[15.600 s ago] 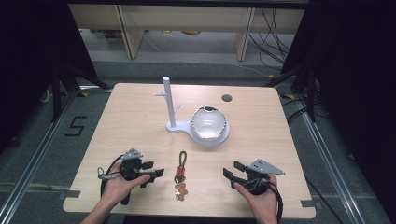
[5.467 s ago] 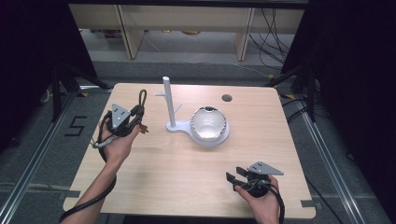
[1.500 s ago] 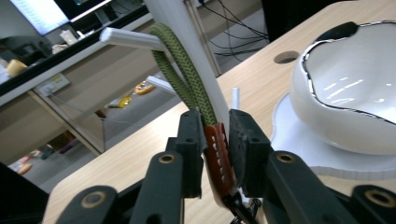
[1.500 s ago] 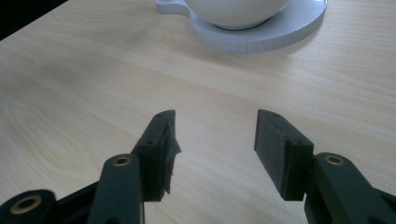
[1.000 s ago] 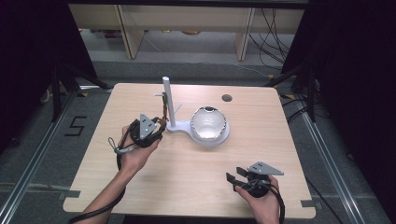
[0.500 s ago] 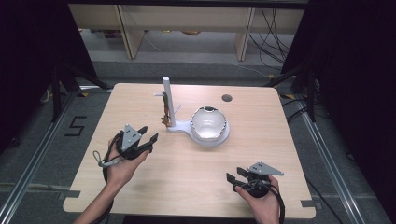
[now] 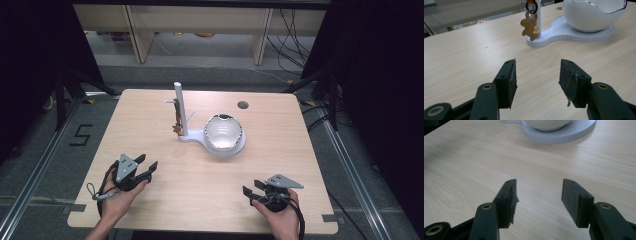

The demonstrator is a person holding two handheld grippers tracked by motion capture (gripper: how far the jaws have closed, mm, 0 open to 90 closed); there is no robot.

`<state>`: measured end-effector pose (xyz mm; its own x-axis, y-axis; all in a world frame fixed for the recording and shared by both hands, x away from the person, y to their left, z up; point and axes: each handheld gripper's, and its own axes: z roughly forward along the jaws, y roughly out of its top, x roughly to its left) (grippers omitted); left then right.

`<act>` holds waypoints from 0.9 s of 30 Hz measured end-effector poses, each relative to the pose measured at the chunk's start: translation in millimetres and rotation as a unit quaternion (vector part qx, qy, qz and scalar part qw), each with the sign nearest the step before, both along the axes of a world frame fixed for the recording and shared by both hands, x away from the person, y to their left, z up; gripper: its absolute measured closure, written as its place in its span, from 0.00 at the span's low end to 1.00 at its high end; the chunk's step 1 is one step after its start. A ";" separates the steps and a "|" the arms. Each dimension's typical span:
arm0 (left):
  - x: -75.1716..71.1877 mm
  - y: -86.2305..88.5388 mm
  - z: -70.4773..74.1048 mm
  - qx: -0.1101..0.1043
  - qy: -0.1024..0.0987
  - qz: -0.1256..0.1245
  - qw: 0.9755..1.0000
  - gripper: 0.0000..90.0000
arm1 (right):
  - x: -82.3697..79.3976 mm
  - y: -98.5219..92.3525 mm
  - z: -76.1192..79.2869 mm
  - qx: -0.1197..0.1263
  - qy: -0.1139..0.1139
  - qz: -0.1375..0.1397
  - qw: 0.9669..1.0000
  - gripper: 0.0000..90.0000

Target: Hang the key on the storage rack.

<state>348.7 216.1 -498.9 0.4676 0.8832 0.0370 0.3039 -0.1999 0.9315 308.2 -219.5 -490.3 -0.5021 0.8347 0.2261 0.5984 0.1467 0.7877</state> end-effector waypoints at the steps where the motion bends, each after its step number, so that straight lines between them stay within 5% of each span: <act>1: -1.5 1.3 -2.4 -0.001 0.003 0.004 1.000 0.52 | 0.5 -0.2 -0.6 -0.005 -0.003 -0.002 1.000 0.52; 12: -8.1 7.1 -23.8 -0.004 0.007 0.011 1.000 0.50 | 0.0 -1.4 -2.1 -0.010 0.000 -0.003 1.000 0.52; 27: -6.7 8.1 -24.4 -0.007 -0.005 0.017 1.000 0.45 | 1.3 -2.5 -9.6 -0.006 0.001 -0.001 1.000 0.51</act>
